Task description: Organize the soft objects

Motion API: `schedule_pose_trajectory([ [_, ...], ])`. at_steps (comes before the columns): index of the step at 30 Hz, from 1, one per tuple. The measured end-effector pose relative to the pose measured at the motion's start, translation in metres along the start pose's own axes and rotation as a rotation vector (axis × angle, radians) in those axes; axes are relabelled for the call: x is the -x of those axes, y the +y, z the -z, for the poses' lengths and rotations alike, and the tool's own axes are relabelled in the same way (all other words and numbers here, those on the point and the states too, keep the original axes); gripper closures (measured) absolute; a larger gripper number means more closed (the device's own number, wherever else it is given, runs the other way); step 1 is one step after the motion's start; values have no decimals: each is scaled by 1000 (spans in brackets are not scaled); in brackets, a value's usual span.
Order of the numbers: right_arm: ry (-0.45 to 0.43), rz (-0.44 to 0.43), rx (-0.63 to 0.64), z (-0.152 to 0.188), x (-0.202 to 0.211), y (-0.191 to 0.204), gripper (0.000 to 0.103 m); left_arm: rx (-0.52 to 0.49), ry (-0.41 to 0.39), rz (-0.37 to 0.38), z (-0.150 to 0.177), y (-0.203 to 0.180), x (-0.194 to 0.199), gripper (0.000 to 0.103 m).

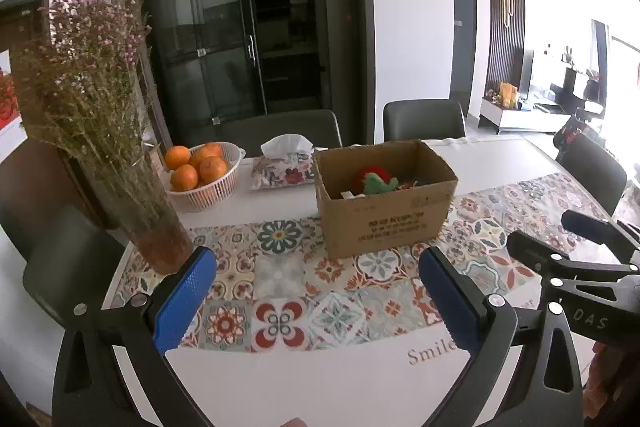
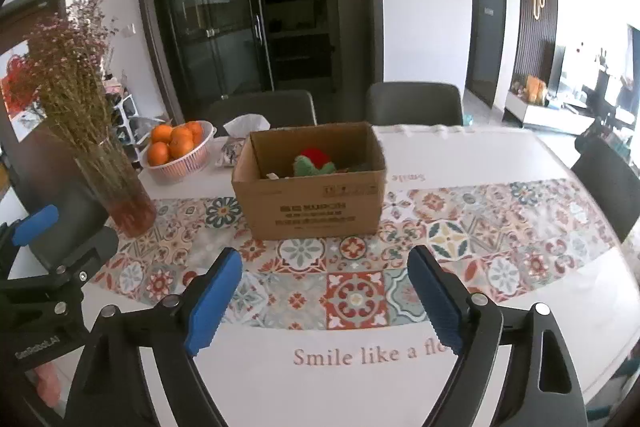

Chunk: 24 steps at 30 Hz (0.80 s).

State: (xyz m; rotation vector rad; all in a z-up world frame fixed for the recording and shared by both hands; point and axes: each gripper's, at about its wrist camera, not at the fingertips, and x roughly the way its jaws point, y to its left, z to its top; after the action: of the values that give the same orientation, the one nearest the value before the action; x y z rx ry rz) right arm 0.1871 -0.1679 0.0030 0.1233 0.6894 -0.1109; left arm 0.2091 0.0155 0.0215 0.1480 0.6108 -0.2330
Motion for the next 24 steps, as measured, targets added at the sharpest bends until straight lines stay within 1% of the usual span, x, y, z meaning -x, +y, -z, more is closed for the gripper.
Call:
schedule_pose_trajectory([
  [6, -21, -23, 7, 14, 31, -13, 16, 53, -19, -16, 17, -12, 31, 0],
  [10, -28, -34, 23, 26, 48, -18, 16, 72, -26, -22, 30, -21, 52, 0],
  [16, -47, -30, 35, 47, 77, -27, 14, 71, -39, -38, 46, -34, 79, 0],
  [20, -66, -15, 38, 61, 95, -32, 12, 66, -50, -35, 59, -42, 97, 0],
  [24, -69, -23, 28, 74, 111, -37, 12, 65, -68, -25, 67, -49, 112, 0],
])
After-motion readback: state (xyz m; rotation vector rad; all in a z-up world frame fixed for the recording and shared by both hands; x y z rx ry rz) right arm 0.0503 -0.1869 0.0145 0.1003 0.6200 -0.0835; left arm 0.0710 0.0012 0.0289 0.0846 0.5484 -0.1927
